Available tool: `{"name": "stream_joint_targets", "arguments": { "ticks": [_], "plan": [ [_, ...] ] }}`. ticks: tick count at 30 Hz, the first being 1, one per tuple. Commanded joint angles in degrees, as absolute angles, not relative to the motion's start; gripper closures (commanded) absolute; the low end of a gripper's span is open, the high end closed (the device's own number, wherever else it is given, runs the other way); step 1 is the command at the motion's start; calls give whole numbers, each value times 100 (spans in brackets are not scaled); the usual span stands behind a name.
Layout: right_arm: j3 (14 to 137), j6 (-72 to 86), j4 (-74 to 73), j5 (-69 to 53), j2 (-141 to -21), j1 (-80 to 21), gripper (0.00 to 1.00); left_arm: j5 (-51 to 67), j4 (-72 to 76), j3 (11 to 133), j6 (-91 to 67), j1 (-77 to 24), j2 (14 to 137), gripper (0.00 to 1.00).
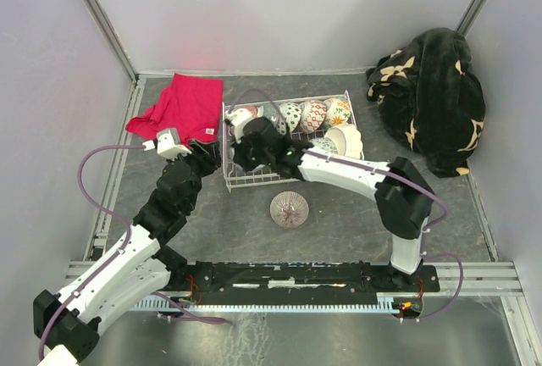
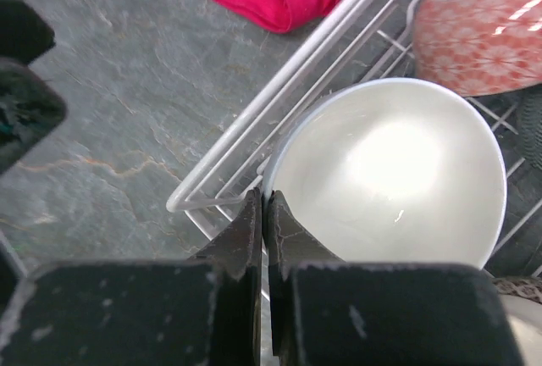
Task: Load the bowls into the dish rack
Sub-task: Pick up the bowl from the dish rack.
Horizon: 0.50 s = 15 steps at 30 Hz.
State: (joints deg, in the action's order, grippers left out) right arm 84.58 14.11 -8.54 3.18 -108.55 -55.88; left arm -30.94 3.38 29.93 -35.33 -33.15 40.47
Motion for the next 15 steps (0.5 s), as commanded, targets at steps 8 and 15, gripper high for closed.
{"name": "stream_joint_targets", "arguments": {
  "ticks": [8, 15],
  "plan": [
    [7213, 4035, 2441, -1589, -9875, -4597, 98, -3084, 554, 2976, -3713, -3323, 4047, 44],
    [6658, 5278, 4261, -1604, -10195, -4544, 98, -3110, 556, 2964, -3727, -3322, 4079, 44]
  ]
}}
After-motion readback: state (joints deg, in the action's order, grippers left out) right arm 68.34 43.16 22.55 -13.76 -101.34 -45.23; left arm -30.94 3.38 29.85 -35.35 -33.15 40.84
